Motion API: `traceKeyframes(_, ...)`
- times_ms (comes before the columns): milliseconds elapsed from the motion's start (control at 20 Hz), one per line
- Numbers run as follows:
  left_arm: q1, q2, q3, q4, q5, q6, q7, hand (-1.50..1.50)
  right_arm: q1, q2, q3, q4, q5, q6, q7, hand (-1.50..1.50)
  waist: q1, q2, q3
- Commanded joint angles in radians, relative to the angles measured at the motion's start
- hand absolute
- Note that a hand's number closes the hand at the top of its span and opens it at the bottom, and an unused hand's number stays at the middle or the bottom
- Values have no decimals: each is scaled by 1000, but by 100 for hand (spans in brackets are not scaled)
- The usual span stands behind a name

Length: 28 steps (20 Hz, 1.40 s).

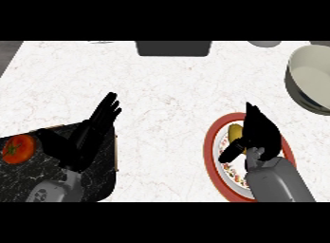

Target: Pick the lemon from the plate and place it in the bowl

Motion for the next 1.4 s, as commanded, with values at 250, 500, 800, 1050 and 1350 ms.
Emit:
traceKeyframes(250, -21, -28, 1, 26, -37, 4, 2, 0, -16, 62, -16, 39, 83, 86, 147, -150, -4, 0, 0)
traceKeyframes(500, -76, -36, 42, 124, -29, -30, -34, 0, 12, 62, -57, 92, 125, 55, 61, -150, -8, 2, 0)
traceKeyframes(800, 6, -24, 35, -56, -34, -2, 54, 0, -3, 120, -87, 201, 201, -24, 14, -150, 3, 0, 1)
traceKeyframes(1050, -11, -68, 12, 14, -77, -18, 13, 0, 46, 142, -83, 164, 231, -40, 5, -150, -3, 0, 1)
traceKeyframes(1350, -53, -43, 103, 35, -28, -67, 36, 0, 95, 123, -147, 260, 251, -133, -151, -150, -3, 1, 1)
